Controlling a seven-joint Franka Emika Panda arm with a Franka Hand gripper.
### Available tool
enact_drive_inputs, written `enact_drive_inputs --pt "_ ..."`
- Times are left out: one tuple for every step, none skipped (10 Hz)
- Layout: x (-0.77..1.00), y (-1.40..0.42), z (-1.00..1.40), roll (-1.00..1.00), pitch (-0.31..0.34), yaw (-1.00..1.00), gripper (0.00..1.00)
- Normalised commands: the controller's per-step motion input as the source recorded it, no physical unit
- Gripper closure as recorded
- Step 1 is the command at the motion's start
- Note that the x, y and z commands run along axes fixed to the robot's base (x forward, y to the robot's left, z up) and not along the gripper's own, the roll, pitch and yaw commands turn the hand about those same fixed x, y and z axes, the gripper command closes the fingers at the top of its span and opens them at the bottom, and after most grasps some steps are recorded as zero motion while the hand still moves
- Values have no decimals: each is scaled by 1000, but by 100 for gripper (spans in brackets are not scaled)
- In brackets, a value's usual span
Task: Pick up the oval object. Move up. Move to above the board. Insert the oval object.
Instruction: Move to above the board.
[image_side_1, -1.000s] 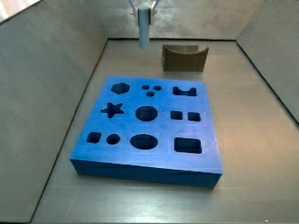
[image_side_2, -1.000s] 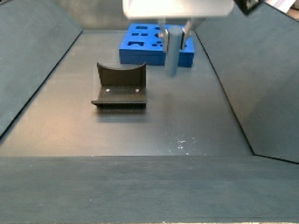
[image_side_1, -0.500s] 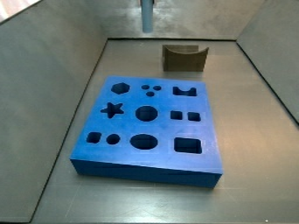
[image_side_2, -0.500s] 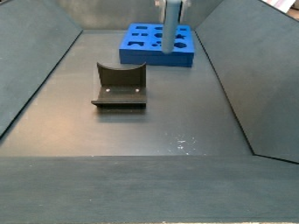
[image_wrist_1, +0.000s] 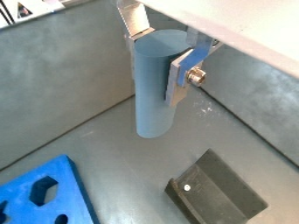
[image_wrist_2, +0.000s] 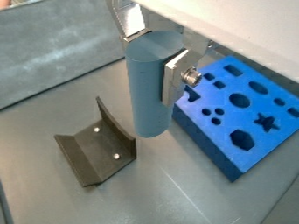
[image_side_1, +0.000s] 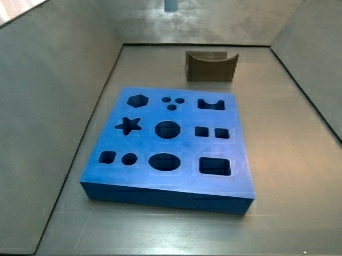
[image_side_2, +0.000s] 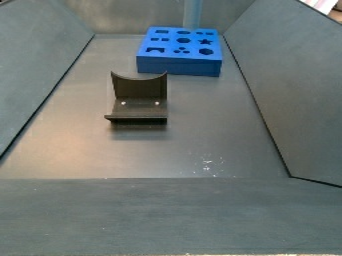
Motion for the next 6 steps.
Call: enact_drive_inputs --pt "14 -15 313 -107 66 -1 100" --pt "-38 -1000 346 176 401 -648 100" --pt "-32 -1000 314 188 379 -601 100" --pt "-32 -1000 337 193 308 -404 100" --pt "-27 -1000 337 129 217 -222 100" --pt "-21 -1000 332 81 135 -72 100"
